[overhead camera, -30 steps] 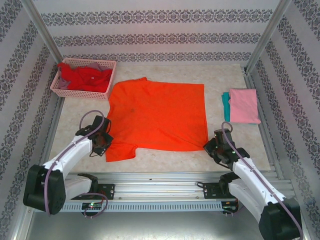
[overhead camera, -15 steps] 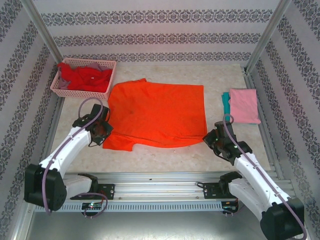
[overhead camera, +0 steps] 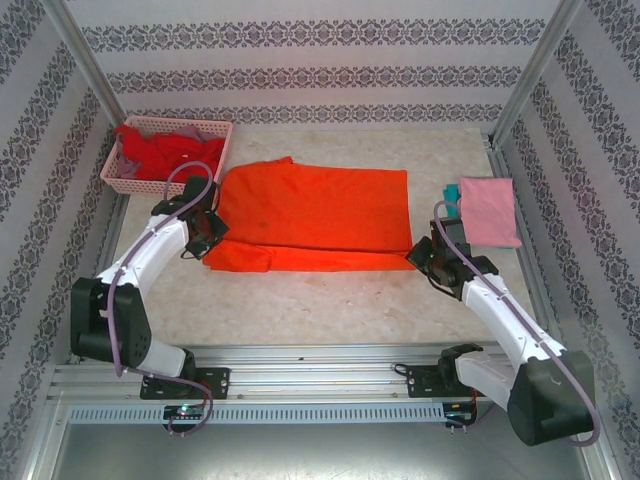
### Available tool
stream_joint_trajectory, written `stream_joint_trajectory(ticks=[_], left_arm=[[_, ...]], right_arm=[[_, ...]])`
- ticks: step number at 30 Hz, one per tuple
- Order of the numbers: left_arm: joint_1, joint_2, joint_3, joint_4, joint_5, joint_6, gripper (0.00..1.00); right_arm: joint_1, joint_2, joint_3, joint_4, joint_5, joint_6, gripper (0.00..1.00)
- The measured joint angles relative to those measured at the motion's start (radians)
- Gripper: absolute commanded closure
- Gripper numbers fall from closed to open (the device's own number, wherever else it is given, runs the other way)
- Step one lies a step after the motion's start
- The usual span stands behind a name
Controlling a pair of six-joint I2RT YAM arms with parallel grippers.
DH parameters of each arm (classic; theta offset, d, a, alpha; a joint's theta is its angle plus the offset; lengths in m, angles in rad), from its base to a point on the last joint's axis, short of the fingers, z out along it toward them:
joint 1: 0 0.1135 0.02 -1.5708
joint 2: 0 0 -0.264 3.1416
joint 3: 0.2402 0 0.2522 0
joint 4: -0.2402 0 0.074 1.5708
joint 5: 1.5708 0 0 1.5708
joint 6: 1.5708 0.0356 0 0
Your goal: Fold and stack the t-shirts
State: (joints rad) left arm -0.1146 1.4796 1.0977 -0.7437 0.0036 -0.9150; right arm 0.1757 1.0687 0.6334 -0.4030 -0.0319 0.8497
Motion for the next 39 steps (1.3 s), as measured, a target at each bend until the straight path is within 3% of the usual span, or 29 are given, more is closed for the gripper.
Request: stream_joint_trajectory(ticks=[39], left_arm=[[0.026, 0.357, 0.344, 0.018, 0.014, 0.135, 1.0]], right_arm=[[-0.056, 0.345, 0.145, 0.171, 0.002, -0.072, 1.0]])
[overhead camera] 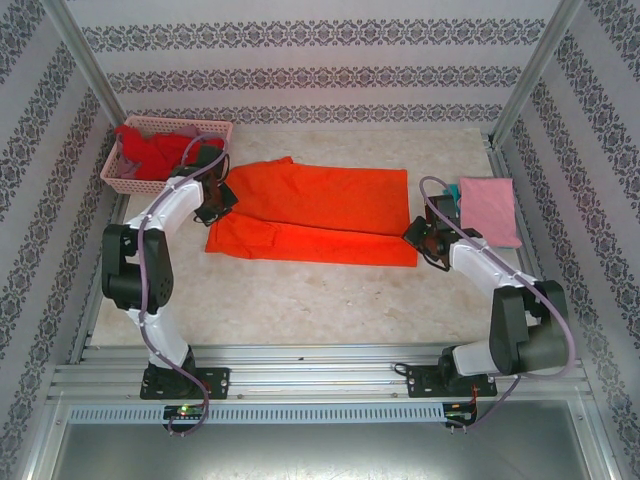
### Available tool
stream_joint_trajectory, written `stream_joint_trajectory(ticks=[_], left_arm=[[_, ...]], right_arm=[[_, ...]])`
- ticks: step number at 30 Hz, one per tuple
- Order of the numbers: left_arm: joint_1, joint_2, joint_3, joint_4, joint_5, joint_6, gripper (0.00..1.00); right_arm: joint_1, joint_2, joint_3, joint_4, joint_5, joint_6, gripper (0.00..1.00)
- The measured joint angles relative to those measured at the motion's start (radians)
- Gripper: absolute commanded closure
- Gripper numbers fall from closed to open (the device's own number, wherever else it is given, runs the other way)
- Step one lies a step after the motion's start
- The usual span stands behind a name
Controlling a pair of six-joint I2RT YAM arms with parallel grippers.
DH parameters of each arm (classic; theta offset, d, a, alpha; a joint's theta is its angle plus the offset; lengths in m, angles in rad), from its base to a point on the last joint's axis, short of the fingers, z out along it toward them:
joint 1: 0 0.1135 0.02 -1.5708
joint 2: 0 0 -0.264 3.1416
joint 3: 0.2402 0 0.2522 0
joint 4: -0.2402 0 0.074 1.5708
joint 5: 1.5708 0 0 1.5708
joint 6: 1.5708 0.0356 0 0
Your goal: Fold and stack the t-shirts
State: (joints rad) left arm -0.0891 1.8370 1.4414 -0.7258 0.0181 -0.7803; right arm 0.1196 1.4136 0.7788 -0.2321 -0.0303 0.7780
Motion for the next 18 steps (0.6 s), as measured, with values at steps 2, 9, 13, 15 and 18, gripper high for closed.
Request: stream_joint_trajectory(ticks=[2, 9, 13, 15, 18], left_arm=[[0.0, 0.011, 0.006, 0.0, 0.0, 0.004, 1.0], [0.0, 0.021, 0.008, 0.0, 0.0, 0.015, 1.0], [0.0, 0.021, -0.005, 0.0, -0.002, 0.018, 1.0], [0.0, 0.021, -0.021, 0.0, -0.002, 0.018, 1.0], [0.001, 0.021, -0.039, 0.0, -0.004, 0.018, 1.0]], right_arm=[[0.0, 0.016, 0.007, 0.002, 0.0, 0.0, 1.0], [0.0, 0.05, 0.024, 0.007, -0.001, -0.001, 1.0], [0.0, 0.055, 0.024, 0.011, 0.0, -0.001, 1.0], [0.0, 0.067, 0.024, 0.019, -0.001, -0.001, 1.0], [0.0, 0.098, 0.027, 0.028, -0.001, -0.001, 1.0]])
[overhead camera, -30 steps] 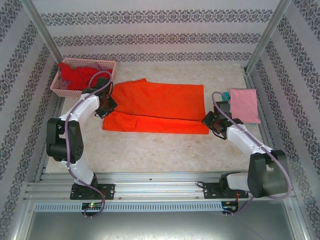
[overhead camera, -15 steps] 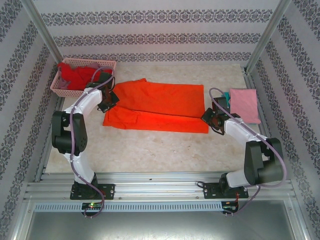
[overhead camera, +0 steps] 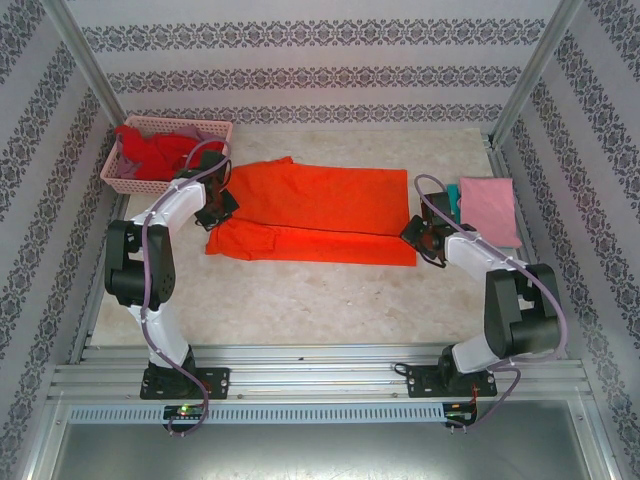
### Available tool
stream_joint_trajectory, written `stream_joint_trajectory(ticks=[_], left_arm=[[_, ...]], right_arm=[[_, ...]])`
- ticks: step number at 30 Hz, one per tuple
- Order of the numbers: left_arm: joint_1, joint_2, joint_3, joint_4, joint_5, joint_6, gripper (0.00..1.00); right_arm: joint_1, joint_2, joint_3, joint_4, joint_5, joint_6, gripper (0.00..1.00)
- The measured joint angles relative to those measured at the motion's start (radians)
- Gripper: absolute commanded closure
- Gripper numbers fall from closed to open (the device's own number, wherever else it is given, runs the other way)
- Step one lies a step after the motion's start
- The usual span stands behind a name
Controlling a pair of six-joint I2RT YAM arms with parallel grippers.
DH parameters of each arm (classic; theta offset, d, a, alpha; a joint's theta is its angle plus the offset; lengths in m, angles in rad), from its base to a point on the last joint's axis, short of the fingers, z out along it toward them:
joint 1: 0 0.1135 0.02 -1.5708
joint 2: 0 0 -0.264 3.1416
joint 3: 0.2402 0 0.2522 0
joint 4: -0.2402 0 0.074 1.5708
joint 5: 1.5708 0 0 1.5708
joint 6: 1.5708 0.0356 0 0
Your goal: Fold and stack the t-shirts
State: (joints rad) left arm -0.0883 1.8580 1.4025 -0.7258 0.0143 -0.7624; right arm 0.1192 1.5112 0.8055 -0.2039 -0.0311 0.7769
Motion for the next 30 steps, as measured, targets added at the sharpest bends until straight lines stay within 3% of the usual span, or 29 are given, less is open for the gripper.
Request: stream_joint_trajectory(ticks=[16, 17, 19, 20, 21, 22, 24, 27, 30], left_arm=[[0.005, 0.077, -0.005, 0.008, 0.001, 0.0, 1.0], [0.005, 0.078, -0.005, 0.008, 0.001, 0.0, 1.0], [0.005, 0.078, -0.005, 0.008, 0.001, 0.0, 1.0], [0.005, 0.078, -0.005, 0.008, 0.001, 0.0, 0.94], [0.005, 0.078, -0.005, 0.008, 0.001, 0.0, 0.78], [0.005, 0.078, -0.005, 0.009, 0.003, 0.004, 0.63], [0.005, 0.078, -0.005, 0.01, 0.006, 0.003, 0.44], [0.005, 0.072, -0.006, 0.024, 0.017, 0.005, 0.18], [0.005, 0.018, -0.043, 0.066, 0.037, -0.003, 0.01]], right_arm=[[0.0, 0.077, 0.011, 0.038, 0.0, 0.0, 1.0], [-0.001, 0.077, 0.013, 0.037, 0.0, -0.001, 0.98], [-0.006, 0.08, 0.019, 0.037, -0.006, -0.013, 0.77], [-0.009, 0.08, 0.027, 0.037, -0.012, -0.025, 0.63], [-0.013, 0.081, 0.035, 0.037, -0.019, -0.038, 0.54], [-0.013, 0.08, 0.043, 0.038, -0.023, -0.053, 0.48], [-0.013, 0.069, 0.047, 0.044, -0.03, -0.077, 0.38], [-0.011, 0.009, 0.045, 0.042, -0.029, -0.113, 0.32], [0.014, -0.088, 0.033, 0.043, -0.009, -0.15, 0.3]])
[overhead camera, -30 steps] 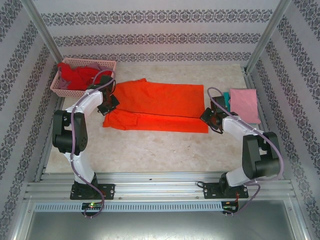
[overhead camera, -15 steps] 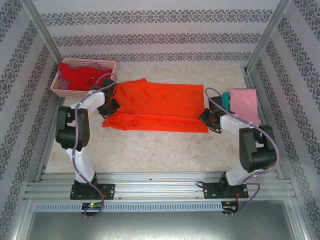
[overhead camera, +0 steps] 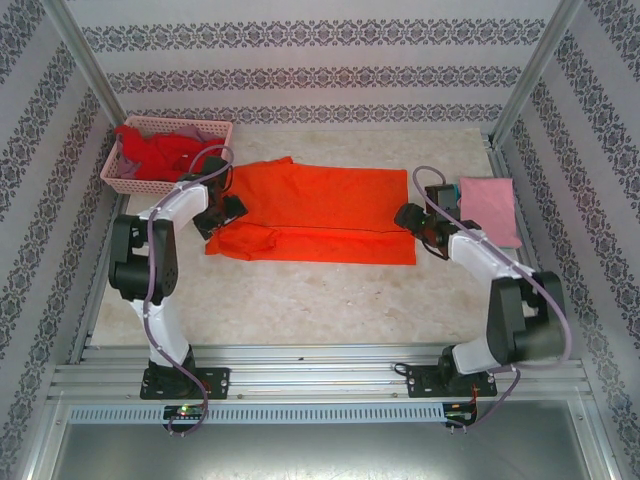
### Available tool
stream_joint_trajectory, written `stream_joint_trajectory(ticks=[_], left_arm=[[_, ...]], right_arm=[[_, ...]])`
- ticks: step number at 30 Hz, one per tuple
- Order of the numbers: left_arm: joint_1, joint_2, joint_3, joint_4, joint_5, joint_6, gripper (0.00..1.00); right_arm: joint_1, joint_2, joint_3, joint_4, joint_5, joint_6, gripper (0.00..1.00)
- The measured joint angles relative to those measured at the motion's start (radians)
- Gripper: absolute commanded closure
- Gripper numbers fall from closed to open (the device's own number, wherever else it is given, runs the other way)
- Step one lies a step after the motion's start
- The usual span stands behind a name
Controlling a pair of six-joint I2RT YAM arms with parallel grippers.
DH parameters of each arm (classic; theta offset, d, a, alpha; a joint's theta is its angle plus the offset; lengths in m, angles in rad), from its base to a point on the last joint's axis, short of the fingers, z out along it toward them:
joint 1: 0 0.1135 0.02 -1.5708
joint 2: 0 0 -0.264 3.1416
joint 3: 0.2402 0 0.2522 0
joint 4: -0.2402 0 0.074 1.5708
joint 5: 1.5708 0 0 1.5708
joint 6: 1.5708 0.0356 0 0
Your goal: Fold and stack the t-shirts
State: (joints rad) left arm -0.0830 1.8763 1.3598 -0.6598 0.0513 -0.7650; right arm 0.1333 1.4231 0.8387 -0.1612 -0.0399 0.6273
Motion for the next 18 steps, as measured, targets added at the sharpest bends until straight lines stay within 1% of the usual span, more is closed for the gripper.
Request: stream_joint_trajectory(ticks=[3, 7, 10, 14, 18], left_arm=[[0.0, -0.093, -0.064, 0.039, 0.024, -0.017, 0.01], [-0.001, -0.194, -0.161, 0.124, 0.058, -0.068, 0.24], [-0.001, -0.2, -0.232, 0.183, 0.077, -0.101, 0.34], [0.0, -0.16, -0.299, 0.235, 0.089, -0.128, 0.38], [0.018, -0.157, -0.377, 0.297, 0.092, -0.154, 0.38]], right_arm=[[0.065, -0.054, -0.008, 0.006, 0.024, -0.025, 0.31], [0.161, -0.023, -0.012, 0.024, 0.032, -0.031, 0.37], [0.213, 0.059, -0.012, 0.051, 0.022, -0.017, 0.39], [0.237, 0.175, -0.012, 0.069, -0.005, 0.019, 0.41], [0.224, 0.238, -0.013, 0.069, -0.019, 0.054, 0.42]])
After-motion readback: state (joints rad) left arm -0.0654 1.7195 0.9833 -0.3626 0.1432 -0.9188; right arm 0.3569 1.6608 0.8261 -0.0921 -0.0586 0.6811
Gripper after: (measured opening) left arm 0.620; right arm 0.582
